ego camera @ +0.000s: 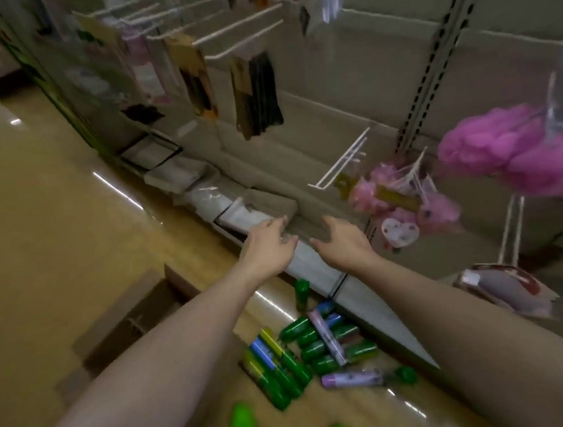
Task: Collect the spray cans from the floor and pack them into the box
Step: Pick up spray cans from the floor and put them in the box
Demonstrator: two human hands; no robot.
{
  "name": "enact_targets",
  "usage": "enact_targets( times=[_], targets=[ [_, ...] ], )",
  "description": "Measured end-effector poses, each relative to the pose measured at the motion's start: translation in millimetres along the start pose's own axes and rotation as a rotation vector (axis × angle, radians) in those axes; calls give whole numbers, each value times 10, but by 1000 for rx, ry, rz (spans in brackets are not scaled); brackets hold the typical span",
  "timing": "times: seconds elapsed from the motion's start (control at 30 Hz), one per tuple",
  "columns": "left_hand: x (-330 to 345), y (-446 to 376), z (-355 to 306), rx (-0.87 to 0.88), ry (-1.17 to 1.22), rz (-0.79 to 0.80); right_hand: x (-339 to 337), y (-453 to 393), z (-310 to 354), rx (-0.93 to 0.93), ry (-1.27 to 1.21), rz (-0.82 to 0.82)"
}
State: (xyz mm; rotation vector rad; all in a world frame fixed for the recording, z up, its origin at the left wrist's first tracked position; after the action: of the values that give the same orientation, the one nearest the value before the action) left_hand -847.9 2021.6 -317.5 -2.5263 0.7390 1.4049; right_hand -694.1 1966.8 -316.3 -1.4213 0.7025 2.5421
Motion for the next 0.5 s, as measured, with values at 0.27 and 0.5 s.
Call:
enact_targets(
  times=[0.27,0.5],
  targets=[
    [1131,191,1119,-130,36,228,1612,-195,-467,201,-54,181],
    [2134,552,2164,-187,-12,391,3013,-146,-1053,354,-35,303]
  ],
)
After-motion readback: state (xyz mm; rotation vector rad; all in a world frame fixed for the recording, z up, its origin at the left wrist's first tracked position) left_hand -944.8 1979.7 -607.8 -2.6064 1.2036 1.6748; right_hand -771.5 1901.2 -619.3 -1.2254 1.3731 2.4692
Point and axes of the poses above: each hand's wrist, its own y-axis away from the middle knuckle, its own x-axis out of the palm, z = x × y, the point moved 8 cm from there along -y, towards the middle knuckle, and after that the axes turned 8 degrees about x, right-handed, at the moved point
